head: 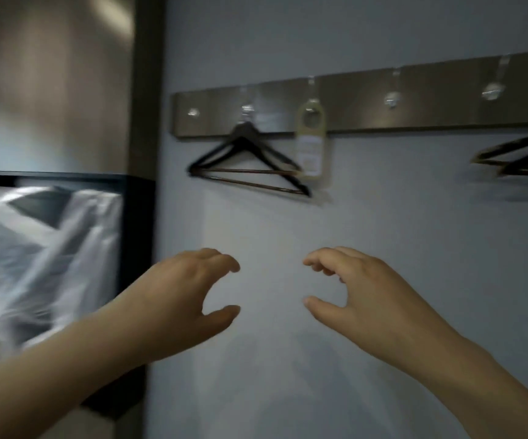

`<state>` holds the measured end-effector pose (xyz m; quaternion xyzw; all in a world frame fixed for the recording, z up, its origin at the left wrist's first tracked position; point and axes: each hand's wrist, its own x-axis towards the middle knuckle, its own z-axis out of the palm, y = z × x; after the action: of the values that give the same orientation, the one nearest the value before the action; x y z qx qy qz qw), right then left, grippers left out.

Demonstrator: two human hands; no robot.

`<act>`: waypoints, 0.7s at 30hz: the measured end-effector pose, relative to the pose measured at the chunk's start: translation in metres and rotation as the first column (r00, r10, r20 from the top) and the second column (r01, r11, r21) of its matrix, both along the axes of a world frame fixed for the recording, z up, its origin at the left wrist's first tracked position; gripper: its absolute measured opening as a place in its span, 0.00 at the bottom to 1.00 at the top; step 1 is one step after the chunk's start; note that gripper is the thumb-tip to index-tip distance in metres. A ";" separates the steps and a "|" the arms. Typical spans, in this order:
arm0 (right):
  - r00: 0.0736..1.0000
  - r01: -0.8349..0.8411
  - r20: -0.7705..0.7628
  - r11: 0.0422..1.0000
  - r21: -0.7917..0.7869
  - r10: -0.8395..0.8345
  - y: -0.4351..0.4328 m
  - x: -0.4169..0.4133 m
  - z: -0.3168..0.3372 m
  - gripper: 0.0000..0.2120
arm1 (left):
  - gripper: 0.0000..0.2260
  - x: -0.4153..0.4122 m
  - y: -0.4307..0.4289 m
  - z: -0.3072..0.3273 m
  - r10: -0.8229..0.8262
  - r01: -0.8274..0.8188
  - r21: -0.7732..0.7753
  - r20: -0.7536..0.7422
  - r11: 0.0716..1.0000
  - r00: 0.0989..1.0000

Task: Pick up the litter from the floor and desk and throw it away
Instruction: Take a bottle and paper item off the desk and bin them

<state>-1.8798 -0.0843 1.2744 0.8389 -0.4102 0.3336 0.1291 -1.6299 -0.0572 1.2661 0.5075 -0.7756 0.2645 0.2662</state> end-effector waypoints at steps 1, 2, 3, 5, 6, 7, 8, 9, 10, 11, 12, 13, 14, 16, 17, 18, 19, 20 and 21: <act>0.999 -0.053 -0.005 0.999 0.012 0.053 0.008 0.030 -0.003 0.20 | 0.23 0.029 0.022 -0.004 0.058 -0.058 0.011 -0.003 0.998 0.998; 0.994 -0.107 -0.009 0.994 0.026 0.107 0.016 0.061 -0.007 0.20 | 0.23 0.057 0.044 -0.008 0.116 -0.116 0.023 -0.006 0.993 0.993; 0.987 -0.162 -0.011 0.986 0.036 0.163 0.025 0.092 -0.011 0.20 | 0.23 0.084 0.067 -0.012 0.175 -0.174 0.036 -0.011 0.984 0.985; 0.963 -0.267 -0.011 0.962 0.060 0.268 0.045 0.152 -0.020 0.21 | 0.22 0.134 0.111 -0.021 0.283 -0.281 0.067 -0.023 0.957 0.959; 0.949 -0.312 -0.012 0.947 0.074 0.314 0.056 0.179 -0.023 0.21 | 0.22 0.156 0.132 -0.026 0.327 -0.323 0.090 -0.034 0.942 0.944; 0.935 -0.353 -0.009 0.932 0.089 0.355 0.066 0.207 -0.026 0.21 | 0.21 0.177 0.153 -0.029 0.367 -0.360 0.110 -0.042 0.926 0.929; 0.922 -0.384 -0.008 0.918 0.099 0.387 0.075 0.227 -0.028 0.21 | 0.21 0.193 0.167 -0.032 0.398 -0.390 0.122 -0.043 0.913 0.917; 0.905 -0.422 -0.009 0.900 0.105 0.426 0.084 0.253 -0.029 0.21 | 0.22 0.213 0.186 -0.035 0.436 -0.426 0.138 -0.046 0.894 0.899; 0.888 -0.455 -0.015 0.884 0.112 0.459 0.093 0.278 -0.030 0.21 | 0.22 0.232 0.202 -0.038 0.470 -0.458 0.154 -0.056 0.876 0.881; 0.873 -0.481 -0.026 0.870 0.113 0.486 0.100 0.300 -0.031 0.21 | 0.23 0.249 0.216 -0.041 0.496 -0.480 0.168 -0.072 0.861 0.865; 0.858 -0.506 -0.040 0.855 0.113 0.512 0.106 0.322 -0.033 0.21 | 0.23 0.266 0.228 -0.044 0.525 -0.505 0.180 -0.086 0.844 0.847; 0.843 -0.528 -0.052 0.842 0.112 0.536 0.110 0.343 -0.035 0.21 | 0.23 0.281 0.238 -0.048 0.556 -0.534 0.190 -0.094 0.824 0.826; 0.830 -0.547 -0.058 0.830 0.110 0.555 0.113 0.363 -0.037 0.21 | 0.23 0.296 0.247 -0.051 0.586 -0.562 0.197 -0.097 0.804 0.805; 0.806 -0.582 -0.053 0.805 0.114 0.590 0.115 0.403 -0.042 0.21 | 0.23 0.326 0.258 -0.057 0.633 -0.603 0.221 -0.098 0.767 0.768; 0.794 -0.597 -0.054 0.793 0.119 0.605 0.114 0.422 -0.045 0.21 | 0.23 0.341 0.261 -0.060 0.650 -0.618 0.231 -0.102 0.752 0.753; 0.782 -0.611 -0.061 0.782 0.124 0.621 0.111 0.440 -0.049 0.21 | 0.22 0.356 0.262 -0.062 0.668 -0.634 0.235 -0.107 0.737 0.737; 0.768 -0.627 -0.065 0.769 0.125 0.637 0.106 0.458 -0.053 0.21 | 0.23 0.371 0.262 -0.065 0.685 -0.652 0.233 -0.108 0.722 0.720; 0.757 -0.641 -0.062 0.757 0.127 0.651 0.100 0.475 -0.056 0.20 | 0.23 0.386 0.259 -0.068 0.703 -0.672 0.226 -0.100 0.705 0.704; 0.747 -0.653 -0.053 0.746 0.129 0.663 0.093 0.491 -0.060 0.20 | 0.24 0.401 0.256 -0.071 0.720 -0.690 0.224 -0.089 0.688 0.689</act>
<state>-1.3884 0.0089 1.2140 0.9499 -0.0978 0.2960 -0.0206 -1.2292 0.1986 1.1946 0.8087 -0.5142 0.2341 0.1635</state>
